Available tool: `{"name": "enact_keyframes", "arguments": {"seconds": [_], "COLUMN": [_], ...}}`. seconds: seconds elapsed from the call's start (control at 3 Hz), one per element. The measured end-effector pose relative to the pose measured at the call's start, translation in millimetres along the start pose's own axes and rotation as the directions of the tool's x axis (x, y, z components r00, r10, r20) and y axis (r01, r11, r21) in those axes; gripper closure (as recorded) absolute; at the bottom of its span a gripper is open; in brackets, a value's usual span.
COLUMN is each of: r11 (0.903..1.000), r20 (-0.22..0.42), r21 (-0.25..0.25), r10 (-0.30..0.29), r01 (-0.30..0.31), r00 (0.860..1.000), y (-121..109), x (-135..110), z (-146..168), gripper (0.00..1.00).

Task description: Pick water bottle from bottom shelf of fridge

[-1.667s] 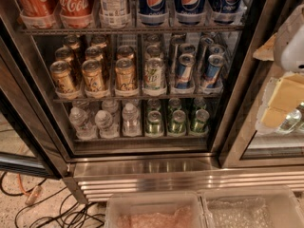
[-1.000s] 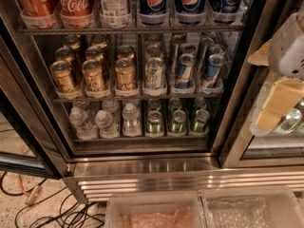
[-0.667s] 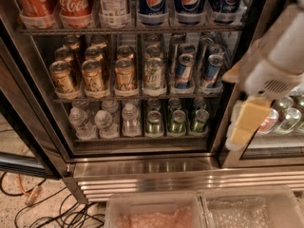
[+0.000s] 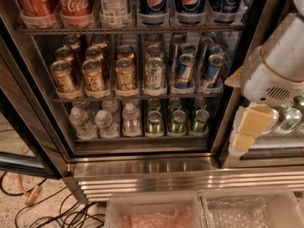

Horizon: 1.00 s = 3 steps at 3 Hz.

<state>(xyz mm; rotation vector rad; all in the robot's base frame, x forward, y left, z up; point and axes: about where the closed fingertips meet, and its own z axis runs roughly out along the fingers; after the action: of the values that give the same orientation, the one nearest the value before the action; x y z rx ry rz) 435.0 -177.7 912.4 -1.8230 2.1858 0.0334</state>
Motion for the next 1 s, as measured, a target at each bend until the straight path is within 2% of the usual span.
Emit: {"name": "enact_keyframes", "arguments": {"seconds": [0.33,0.67,1.0], "r11": [0.9975,0.9853,0.9789], "r20": [0.034,0.089,0.176], "r21": [-0.065,-0.166,-0.202], "r10": [0.03,0.054,0.069], "r01": [-0.027,-0.039,-0.032], "r00": [0.999,0.995,0.982], "y": [11,30,52], "x": [-5,-20,-37], "z": [37,94,130], "gripper": [0.0,0.0,0.0]}}
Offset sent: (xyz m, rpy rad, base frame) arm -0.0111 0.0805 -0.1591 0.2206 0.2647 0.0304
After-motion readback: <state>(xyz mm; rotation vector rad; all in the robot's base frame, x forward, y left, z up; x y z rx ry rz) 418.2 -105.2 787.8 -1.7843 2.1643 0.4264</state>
